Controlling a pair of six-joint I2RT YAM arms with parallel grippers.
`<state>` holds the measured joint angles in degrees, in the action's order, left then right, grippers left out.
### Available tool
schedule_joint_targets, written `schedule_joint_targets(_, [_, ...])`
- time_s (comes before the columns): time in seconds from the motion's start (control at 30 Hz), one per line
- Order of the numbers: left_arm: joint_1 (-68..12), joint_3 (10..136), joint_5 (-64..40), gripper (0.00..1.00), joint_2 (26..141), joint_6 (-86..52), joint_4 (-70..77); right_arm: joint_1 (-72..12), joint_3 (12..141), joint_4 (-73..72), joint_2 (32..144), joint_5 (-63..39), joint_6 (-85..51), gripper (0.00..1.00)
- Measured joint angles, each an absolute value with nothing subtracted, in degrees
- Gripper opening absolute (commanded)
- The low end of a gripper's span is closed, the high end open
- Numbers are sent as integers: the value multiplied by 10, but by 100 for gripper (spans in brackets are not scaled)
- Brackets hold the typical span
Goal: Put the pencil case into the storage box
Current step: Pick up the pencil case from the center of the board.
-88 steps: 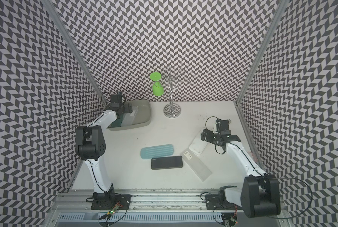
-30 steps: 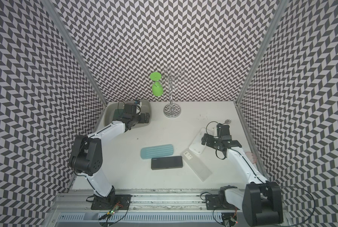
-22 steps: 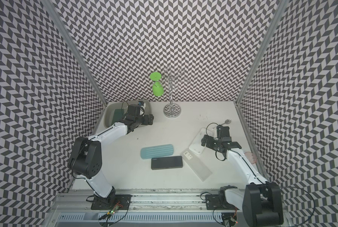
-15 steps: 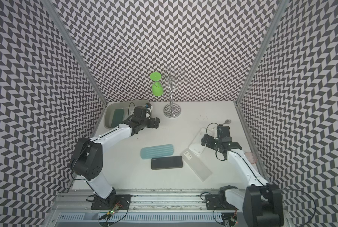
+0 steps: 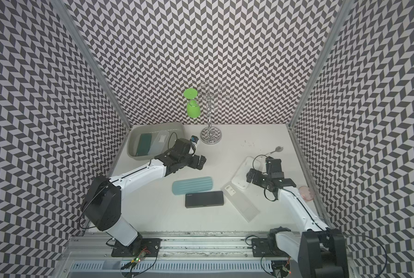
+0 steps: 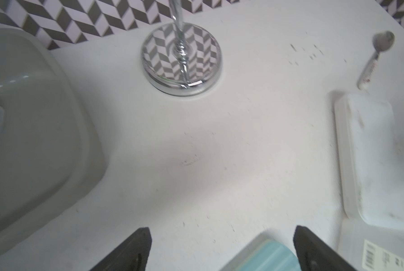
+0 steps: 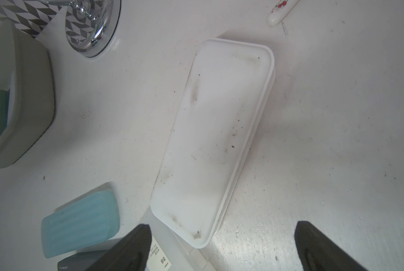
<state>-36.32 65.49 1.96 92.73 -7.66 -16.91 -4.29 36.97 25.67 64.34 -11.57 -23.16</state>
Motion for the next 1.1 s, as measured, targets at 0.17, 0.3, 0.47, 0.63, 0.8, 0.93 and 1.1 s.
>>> schedule_joint_targets(0.17, [-411,577,-15,100,854,-21,-178,-43,398,259,664,-127,-237,100])
schedule_joint_targets(0.3, [-437,524,-42,100,819,23,-183,-43,413,258,686,-139,-239,99])
schedule_joint_targets(0.47, [-437,483,-59,100,803,83,-190,-43,417,258,702,-142,-236,100])
schedule_joint_targets(0.63, [-438,424,-55,100,765,165,-208,-43,411,257,700,-143,-236,99])
schedule_joint_targets(0.8, [-430,409,-27,100,774,225,-199,-43,397,261,697,-143,-236,100])
schedule_joint_targets(0.93, [-397,429,-18,100,820,251,-177,-43,397,263,696,-142,-236,100])
schedule_joint_targets(1.1, [-365,470,3,100,881,284,-147,-43,398,269,696,-140,-236,100])
